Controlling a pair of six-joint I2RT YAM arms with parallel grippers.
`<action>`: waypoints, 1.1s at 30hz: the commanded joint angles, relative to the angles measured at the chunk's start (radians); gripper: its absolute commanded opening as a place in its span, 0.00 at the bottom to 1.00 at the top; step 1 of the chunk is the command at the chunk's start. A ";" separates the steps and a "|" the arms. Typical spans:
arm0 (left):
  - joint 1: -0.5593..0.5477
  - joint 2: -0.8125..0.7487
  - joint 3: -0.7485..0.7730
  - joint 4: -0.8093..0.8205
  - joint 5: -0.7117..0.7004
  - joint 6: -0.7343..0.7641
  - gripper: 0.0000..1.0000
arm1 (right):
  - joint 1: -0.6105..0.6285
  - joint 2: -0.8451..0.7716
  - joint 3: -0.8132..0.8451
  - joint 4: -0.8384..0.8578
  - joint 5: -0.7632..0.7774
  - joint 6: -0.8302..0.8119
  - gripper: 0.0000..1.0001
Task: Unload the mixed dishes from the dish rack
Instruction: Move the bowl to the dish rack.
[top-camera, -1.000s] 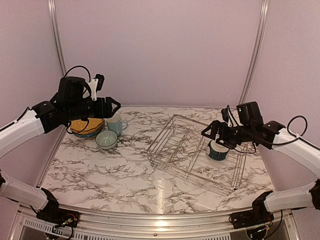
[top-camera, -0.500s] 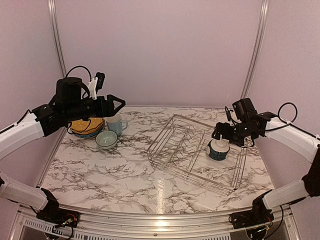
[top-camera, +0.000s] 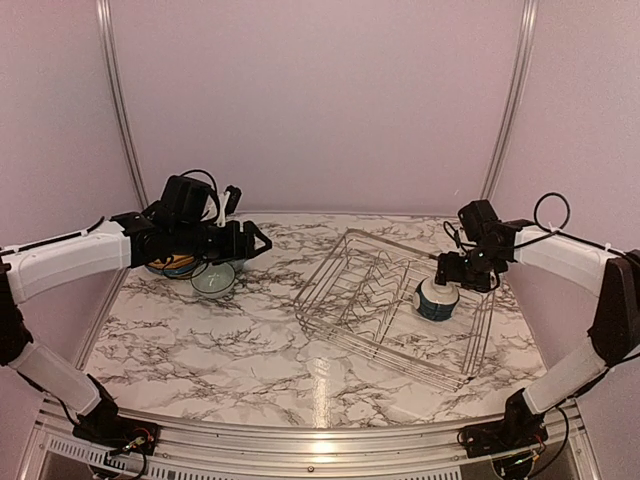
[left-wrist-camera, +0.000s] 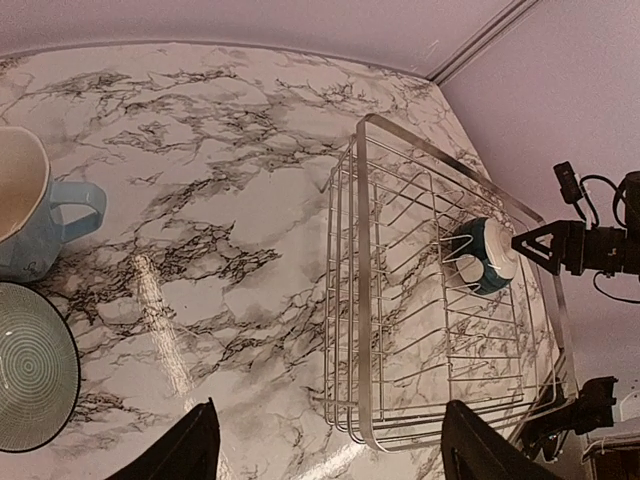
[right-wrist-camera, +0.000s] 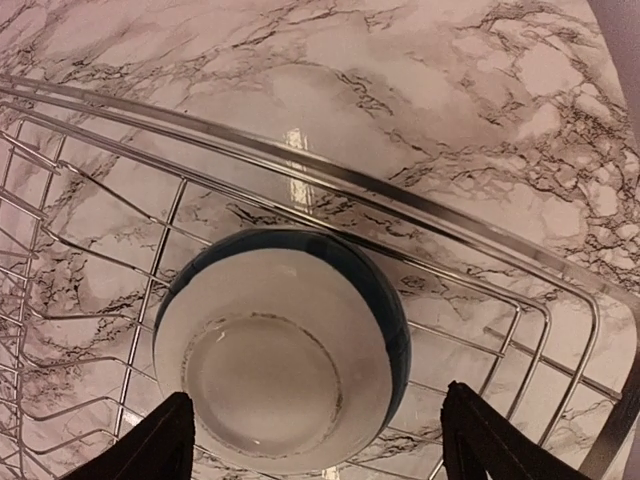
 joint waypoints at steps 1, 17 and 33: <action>-0.007 0.054 0.016 -0.048 0.058 -0.056 0.78 | -0.009 0.018 0.041 -0.031 0.081 -0.029 0.80; -0.103 0.250 0.046 0.003 0.090 -0.107 0.84 | 0.046 0.020 -0.012 -0.065 0.070 -0.006 0.75; -0.121 0.315 0.068 0.050 0.118 -0.139 0.85 | 0.145 -0.024 -0.065 -0.056 -0.057 0.057 0.75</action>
